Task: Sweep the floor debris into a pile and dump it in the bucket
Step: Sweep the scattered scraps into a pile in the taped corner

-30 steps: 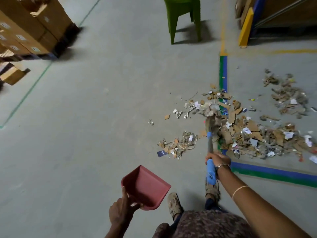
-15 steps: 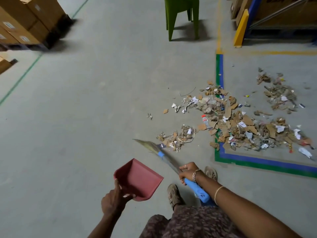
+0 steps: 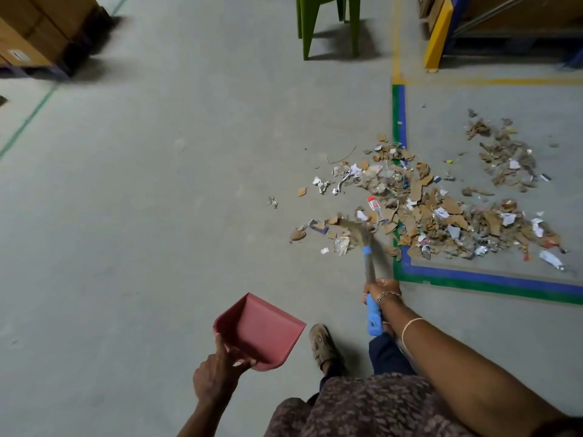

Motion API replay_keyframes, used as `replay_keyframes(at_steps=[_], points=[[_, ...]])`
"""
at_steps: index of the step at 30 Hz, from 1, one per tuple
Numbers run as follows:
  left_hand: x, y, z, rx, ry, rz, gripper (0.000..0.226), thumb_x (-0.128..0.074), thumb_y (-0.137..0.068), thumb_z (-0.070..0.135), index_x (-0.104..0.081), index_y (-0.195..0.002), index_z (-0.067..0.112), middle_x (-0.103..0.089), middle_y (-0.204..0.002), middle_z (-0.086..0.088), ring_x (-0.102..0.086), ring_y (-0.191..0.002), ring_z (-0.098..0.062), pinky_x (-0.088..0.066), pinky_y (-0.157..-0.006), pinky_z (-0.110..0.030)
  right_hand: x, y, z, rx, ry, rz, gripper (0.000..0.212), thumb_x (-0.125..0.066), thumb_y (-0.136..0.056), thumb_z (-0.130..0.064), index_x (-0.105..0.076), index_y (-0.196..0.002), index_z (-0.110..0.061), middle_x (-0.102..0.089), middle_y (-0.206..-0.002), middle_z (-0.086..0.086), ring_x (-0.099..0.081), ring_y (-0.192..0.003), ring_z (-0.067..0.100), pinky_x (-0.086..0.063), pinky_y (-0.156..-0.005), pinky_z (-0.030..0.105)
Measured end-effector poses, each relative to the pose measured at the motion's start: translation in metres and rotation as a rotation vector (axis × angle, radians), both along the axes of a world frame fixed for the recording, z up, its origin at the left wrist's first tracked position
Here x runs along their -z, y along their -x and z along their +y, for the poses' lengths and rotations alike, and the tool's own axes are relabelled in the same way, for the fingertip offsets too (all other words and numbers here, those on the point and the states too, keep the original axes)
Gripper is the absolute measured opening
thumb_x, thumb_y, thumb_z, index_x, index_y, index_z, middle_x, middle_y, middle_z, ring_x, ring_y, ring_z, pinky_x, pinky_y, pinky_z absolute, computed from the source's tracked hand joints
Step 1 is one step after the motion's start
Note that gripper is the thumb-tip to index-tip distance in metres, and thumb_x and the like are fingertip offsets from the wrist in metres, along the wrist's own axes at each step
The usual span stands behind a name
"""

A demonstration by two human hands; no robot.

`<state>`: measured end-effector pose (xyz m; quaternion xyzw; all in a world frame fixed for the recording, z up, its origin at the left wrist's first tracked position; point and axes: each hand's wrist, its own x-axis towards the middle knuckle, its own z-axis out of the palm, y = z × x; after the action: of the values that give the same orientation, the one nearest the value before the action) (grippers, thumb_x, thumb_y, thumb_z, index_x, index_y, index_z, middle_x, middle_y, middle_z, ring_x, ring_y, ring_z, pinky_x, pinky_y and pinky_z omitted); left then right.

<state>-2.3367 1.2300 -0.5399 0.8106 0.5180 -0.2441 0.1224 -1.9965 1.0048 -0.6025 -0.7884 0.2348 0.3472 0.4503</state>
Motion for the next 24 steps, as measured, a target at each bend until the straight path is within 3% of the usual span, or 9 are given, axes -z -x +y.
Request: replay_keyframes(at_steps=[3,9,11,12,13,15,18,20,24], points=[[0.002,-0.003,0.002,0.005,0.009,-0.005,0.114,-0.062,-0.059,0.091,-0.025,-0.147,0.029,-0.075,-0.097,0.001,-0.072,-0.094,-0.026,-0.041,-0.063,-0.033,0.0,-0.008,-0.008,0.041,0.069,-0.085,0.011,-0.069,-0.066,-0.007,-0.059,-0.062,-0.008,-0.061,-0.048,0.005,-0.066,-0.046,0.027,-0.06,-0.057,0.042],[0.016,-0.017,0.006,0.03,-0.004,-0.045,0.115,-0.063,-0.061,0.088,-0.024,-0.15,0.026,-0.075,-0.092,0.0,-0.072,-0.089,-0.028,-0.041,-0.062,-0.034,-0.004,-0.001,-0.018,0.024,0.067,-0.118,0.031,-0.07,-0.051,-0.024,-0.07,-0.08,-0.01,-0.073,-0.068,0.005,-0.072,-0.061,0.029,-0.062,-0.066,0.048],[0.018,-0.023,0.007,0.064,0.001,-0.048,0.115,-0.064,-0.062,0.087,-0.023,-0.151,0.026,-0.075,-0.092,0.0,-0.072,-0.089,-0.028,-0.041,-0.062,-0.033,-0.019,0.011,-0.018,-0.056,0.058,-0.121,0.046,-0.072,-0.053,-0.021,-0.071,-0.099,-0.021,-0.075,-0.08,0.007,-0.072,-0.066,0.028,-0.062,-0.068,0.043],[0.018,-0.026,0.007,0.079,0.007,-0.039,0.114,-0.064,-0.063,0.086,-0.023,-0.151,0.026,-0.075,-0.093,0.0,-0.072,-0.089,-0.027,-0.041,-0.062,-0.032,-0.021,0.016,-0.02,-0.113,0.055,-0.116,0.069,-0.072,-0.051,-0.02,-0.069,-0.12,-0.018,-0.076,-0.087,0.009,-0.072,-0.067,0.027,-0.062,-0.068,0.042],[0.02,-0.028,0.009,0.093,0.012,-0.029,0.114,-0.064,-0.064,0.086,-0.022,-0.151,0.026,-0.075,-0.095,0.0,-0.072,-0.091,-0.027,-0.041,-0.062,-0.032,-0.023,0.021,-0.022,-0.184,0.047,-0.125,0.078,-0.073,-0.051,-0.018,-0.063,-0.129,-0.015,-0.076,-0.093,0.011,-0.07,-0.067,0.027,-0.062,-0.065,0.04],[0.02,-0.031,0.012,0.105,0.018,-0.022,0.115,-0.064,-0.064,0.086,-0.022,-0.152,0.025,-0.075,-0.098,0.0,-0.072,-0.093,-0.028,-0.041,-0.063,-0.032,-0.025,0.03,-0.022,-0.358,0.058,-0.127,0.077,-0.073,-0.063,-0.007,-0.056,-0.137,-0.011,-0.073,-0.104,0.013,-0.067,-0.068,0.026,-0.06,-0.061,0.033],[0.018,-0.034,0.014,0.102,0.017,-0.04,0.115,-0.064,-0.062,0.087,-0.024,-0.15,0.025,-0.075,-0.097,-0.001,-0.072,-0.093,-0.029,-0.04,-0.063,-0.032,-0.031,0.04,-0.021,-0.678,0.154,-0.144,0.074,-0.072,-0.071,-0.017,-0.052,-0.142,-0.021,-0.068,-0.119,0.009,-0.068,-0.094,0.023,-0.056,-0.083,0.028],[0.017,-0.036,0.013,0.114,0.01,-0.039,0.112,-0.064,-0.063,0.086,-0.025,-0.149,0.025,-0.076,-0.097,0.0,-0.072,-0.093,-0.029,-0.04,-0.063,-0.033,-0.029,0.041,-0.018,-0.833,0.182,-0.101,0.074,-0.068,-0.075,-0.024,-0.045,-0.146,-0.027,-0.064,-0.126,0.008,-0.067,-0.105,0.026,-0.056,-0.09,0.033],[0.017,-0.034,0.013,0.135,0.004,-0.007,0.116,-0.06,-0.062,0.09,-0.023,-0.151,0.025,-0.075,-0.097,0.0,-0.072,-0.091,-0.028,-0.04,-0.063,-0.033,-0.031,0.038,0.004,-1.06,0.243,-0.071,0.063,-0.057,-0.083,-0.031,-0.044,-0.144,-0.026,-0.056,-0.133,0.008,-0.062,-0.11,0.032,-0.057,-0.087,0.044]])
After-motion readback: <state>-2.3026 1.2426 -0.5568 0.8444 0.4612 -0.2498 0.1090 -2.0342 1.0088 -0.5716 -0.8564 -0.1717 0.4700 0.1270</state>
